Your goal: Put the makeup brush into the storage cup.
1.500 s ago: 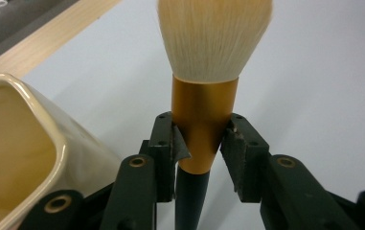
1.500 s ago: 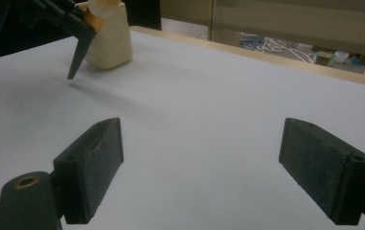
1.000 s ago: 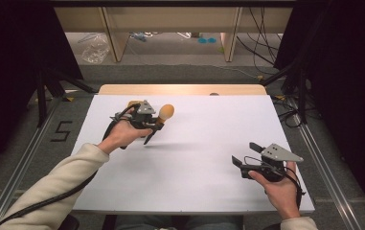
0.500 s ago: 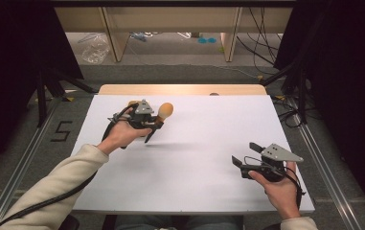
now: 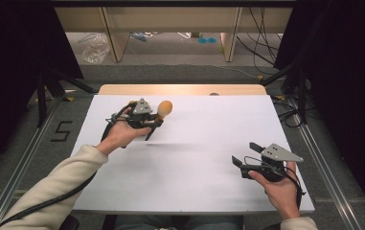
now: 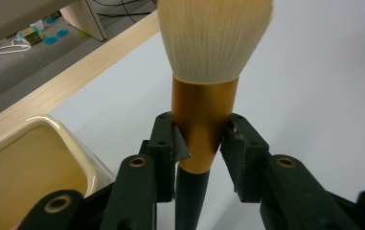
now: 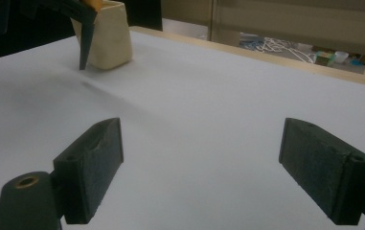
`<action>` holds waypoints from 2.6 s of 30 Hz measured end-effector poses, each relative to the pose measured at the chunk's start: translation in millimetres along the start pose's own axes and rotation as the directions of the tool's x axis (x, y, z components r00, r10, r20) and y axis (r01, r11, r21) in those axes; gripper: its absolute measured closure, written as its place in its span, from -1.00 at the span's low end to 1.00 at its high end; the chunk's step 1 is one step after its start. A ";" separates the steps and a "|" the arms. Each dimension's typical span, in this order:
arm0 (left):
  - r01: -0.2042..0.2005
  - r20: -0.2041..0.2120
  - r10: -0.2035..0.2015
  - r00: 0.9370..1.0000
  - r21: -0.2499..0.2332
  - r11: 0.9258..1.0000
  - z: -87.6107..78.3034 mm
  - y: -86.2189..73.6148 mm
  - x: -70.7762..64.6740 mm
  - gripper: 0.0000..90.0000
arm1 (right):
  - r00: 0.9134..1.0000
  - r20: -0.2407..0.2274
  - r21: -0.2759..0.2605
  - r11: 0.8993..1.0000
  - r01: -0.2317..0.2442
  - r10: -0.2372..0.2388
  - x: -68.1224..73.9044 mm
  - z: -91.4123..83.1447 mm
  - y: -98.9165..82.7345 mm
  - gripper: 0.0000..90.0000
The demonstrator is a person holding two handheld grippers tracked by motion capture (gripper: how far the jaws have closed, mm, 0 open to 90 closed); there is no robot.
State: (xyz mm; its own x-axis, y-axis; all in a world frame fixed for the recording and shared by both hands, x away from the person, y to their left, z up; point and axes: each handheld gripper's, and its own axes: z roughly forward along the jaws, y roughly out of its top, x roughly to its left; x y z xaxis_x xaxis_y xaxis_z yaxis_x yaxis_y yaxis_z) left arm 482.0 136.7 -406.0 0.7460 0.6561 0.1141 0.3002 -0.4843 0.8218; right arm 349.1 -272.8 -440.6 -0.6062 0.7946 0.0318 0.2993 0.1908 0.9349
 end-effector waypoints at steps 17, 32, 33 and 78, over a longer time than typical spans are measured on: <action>0.018 -0.005 -0.018 1.000 -0.058 0.998 -1.5 -1.8 -1.1 0.48 | 1.000 -0.001 0.001 1.000 -0.001 0.001 0.3 0.1 -0.1 -0.64; 0.025 -0.007 -0.026 1.000 -0.092 0.995 -3.9 1.7 -1.9 0.48 | 1.000 0.003 0.008 1.000 0.011 -0.011 0.8 -0.8 0.4 -0.64; 0.026 -0.004 -0.027 1.000 -0.091 0.996 -4.1 1.4 -1.1 0.48 | 1.000 0.007 0.015 1.000 0.014 -0.014 0.5 -1.2 0.5 -0.64; 0.058 -0.031 -0.064 0.997 -0.177 0.983 -11.4 -4.2 3.0 0.48 | 1.000 0.011 0.011 1.000 0.006 -0.006 0.2 0.0 -0.3 -0.64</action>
State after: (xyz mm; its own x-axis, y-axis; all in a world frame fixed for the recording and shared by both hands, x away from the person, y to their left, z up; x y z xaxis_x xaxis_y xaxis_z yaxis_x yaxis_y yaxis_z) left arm 476.2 147.3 -402.8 0.7067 0.7032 0.0781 0.2328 -0.3354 0.9129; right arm 348.8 -272.8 -440.9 -0.5999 0.7997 0.0222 0.3034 0.2018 0.9312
